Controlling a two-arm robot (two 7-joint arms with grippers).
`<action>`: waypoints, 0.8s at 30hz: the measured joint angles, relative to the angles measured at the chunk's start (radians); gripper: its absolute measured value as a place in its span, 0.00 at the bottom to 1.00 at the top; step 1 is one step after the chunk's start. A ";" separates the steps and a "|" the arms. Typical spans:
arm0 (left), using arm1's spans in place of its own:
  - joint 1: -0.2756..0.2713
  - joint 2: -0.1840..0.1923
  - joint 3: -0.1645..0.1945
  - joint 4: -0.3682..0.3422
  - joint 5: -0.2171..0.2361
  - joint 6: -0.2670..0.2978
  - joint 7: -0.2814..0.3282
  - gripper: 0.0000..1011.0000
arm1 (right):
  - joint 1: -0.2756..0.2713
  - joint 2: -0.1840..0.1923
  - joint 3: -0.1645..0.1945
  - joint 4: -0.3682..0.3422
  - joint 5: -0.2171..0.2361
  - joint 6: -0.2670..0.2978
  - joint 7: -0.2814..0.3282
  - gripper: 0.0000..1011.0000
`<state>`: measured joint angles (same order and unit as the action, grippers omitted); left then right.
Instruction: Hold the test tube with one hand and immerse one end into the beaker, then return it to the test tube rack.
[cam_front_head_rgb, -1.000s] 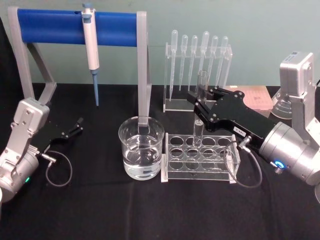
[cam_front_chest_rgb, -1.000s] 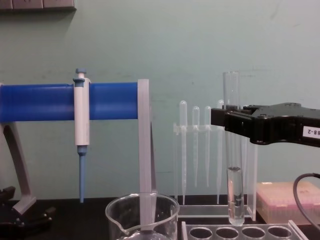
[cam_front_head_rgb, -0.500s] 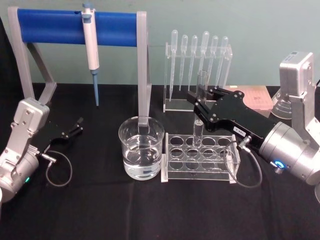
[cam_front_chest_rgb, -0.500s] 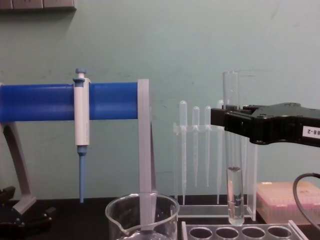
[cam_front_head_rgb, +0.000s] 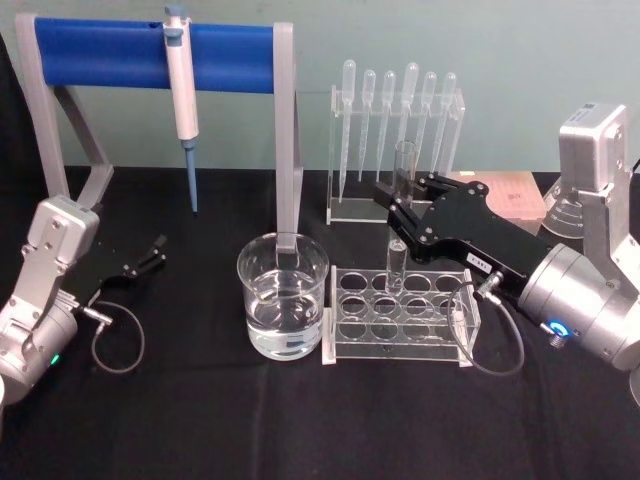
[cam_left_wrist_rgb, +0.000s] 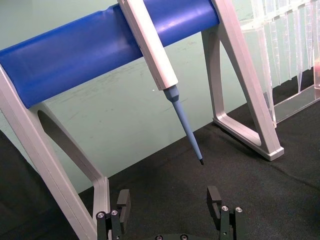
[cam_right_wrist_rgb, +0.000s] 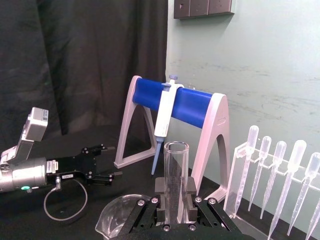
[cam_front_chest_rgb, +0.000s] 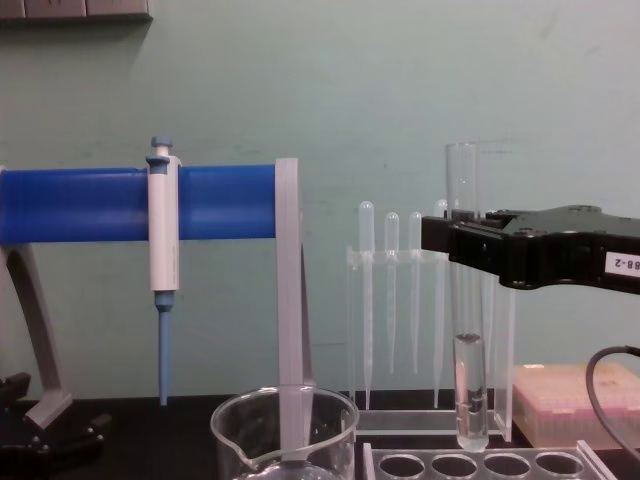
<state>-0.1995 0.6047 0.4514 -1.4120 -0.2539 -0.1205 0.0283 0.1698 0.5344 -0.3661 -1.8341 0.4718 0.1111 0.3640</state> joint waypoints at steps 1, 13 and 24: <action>0.000 0.000 0.000 0.000 0.000 0.000 0.000 0.99 | 0.000 0.000 0.000 0.000 0.000 0.000 0.000 0.22; 0.000 0.000 0.000 0.000 0.000 0.000 0.000 0.99 | 0.000 0.000 0.000 0.000 0.000 0.000 0.000 0.22; 0.000 0.000 0.000 0.000 0.000 0.000 0.000 0.99 | 0.000 0.000 0.000 0.000 0.000 0.000 0.000 0.22</action>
<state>-0.1996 0.6047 0.4514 -1.4120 -0.2539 -0.1205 0.0283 0.1698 0.5343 -0.3661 -1.8342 0.4718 0.1111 0.3639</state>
